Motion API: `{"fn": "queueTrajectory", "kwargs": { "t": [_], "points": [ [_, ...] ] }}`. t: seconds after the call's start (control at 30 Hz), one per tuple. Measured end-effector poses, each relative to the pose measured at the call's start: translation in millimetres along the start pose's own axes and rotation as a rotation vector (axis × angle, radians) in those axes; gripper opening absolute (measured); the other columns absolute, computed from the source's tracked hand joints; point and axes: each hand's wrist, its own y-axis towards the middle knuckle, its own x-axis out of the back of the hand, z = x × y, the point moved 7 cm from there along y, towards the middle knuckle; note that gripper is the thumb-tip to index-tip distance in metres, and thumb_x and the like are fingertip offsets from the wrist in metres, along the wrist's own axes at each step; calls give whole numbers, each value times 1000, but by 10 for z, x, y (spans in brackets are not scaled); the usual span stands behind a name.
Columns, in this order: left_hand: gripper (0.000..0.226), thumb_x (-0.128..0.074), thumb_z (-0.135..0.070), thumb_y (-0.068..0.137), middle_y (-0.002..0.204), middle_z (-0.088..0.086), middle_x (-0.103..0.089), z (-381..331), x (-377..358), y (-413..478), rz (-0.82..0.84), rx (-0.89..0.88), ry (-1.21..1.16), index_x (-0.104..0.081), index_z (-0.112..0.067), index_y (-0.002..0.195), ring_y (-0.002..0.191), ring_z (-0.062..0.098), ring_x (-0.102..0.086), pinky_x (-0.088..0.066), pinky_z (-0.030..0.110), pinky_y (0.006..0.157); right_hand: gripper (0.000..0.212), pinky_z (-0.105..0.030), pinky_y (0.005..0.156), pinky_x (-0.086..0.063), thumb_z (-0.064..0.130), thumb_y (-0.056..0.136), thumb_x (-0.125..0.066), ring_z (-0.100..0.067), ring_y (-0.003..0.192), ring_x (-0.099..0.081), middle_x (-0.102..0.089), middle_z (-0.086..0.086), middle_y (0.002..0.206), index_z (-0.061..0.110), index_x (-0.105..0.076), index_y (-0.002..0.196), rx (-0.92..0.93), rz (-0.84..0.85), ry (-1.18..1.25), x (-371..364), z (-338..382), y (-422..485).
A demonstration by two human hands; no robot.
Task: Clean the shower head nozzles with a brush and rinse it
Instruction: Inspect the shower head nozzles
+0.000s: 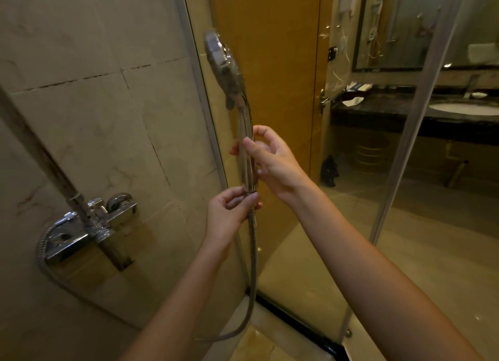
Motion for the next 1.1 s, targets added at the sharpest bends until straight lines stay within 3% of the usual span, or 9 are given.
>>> {"fn": "queueTrajectory", "kwargs": {
  "t": [0.1,0.2,0.33,0.5,0.67,0.8,0.9,1.0,1.1],
  "points": [
    [16,-67,-9,81,89,10,-73,-27,-18,14,13,-23,8,-68,-12,97,75,13,-72,-53,18,64,40,-31,85,-51,19,98,-47,-20,102,-65,-67,-6,105,1,-40,134,-40,47,142,-27,-16,-30],
    [21,-66,-8,82,91,11,-73,-52,-20,14,13,-27,27,-66,-7,102,76,13,-71,-55,18,66,29,-39,95,-50,25,102,-37,-23,109,-60,-63,-8,110,9,-53,121,-48,-36,90,6,-46,-26],
    [19,-67,-9,80,91,12,-73,-55,1,2,-31,-41,36,-67,-6,99,78,14,-71,-55,18,65,37,-49,98,-47,30,103,-33,-38,118,-52,-54,-24,127,11,-54,126,-46,-140,27,44,-98,-22],
    [10,-68,-8,80,84,5,-73,-54,-92,-23,-37,-31,23,-66,-14,88,73,10,-71,-52,14,60,34,-23,70,-54,32,101,-37,-15,97,-62,-62,-8,108,14,-40,130,51,-170,-4,36,-2,-70],
    [10,-67,-7,80,85,6,-72,-44,-106,-43,-47,-21,18,-64,-14,86,75,10,-71,-52,13,59,48,-32,84,-55,30,87,-66,-20,113,-54,-52,-3,123,31,-38,126,143,-206,-156,43,12,-117],
    [10,-67,-7,80,86,7,-72,-30,-113,-45,-40,-10,15,-64,-14,86,76,12,-72,-52,14,59,54,-32,86,-57,25,89,-65,-23,118,-55,-54,-8,129,17,-43,138,112,-182,-153,53,-29,-104],
    [10,-67,-8,80,86,4,-73,-18,-85,-39,-32,-9,20,-65,-16,86,78,12,-71,-53,15,61,66,-48,98,-50,37,84,-66,-24,125,-52,-54,-10,135,15,-42,142,112,-161,-198,6,-16,-103],
    [11,-69,-10,79,87,6,-73,-10,-27,-7,-34,-9,11,-67,-17,87,79,15,-72,-53,17,62,49,-47,96,-51,24,92,-59,-24,111,-62,-59,-16,124,22,-39,136,116,-112,-165,10,0,-96],
    [13,-70,-12,78,88,7,-74,-6,-26,-3,-15,-2,29,-67,-16,91,80,17,-72,-52,17,63,42,-37,86,-55,14,100,-44,-18,94,-66,-65,-8,104,21,-32,139,114,-57,-113,1,20,-92]
  ]
}}
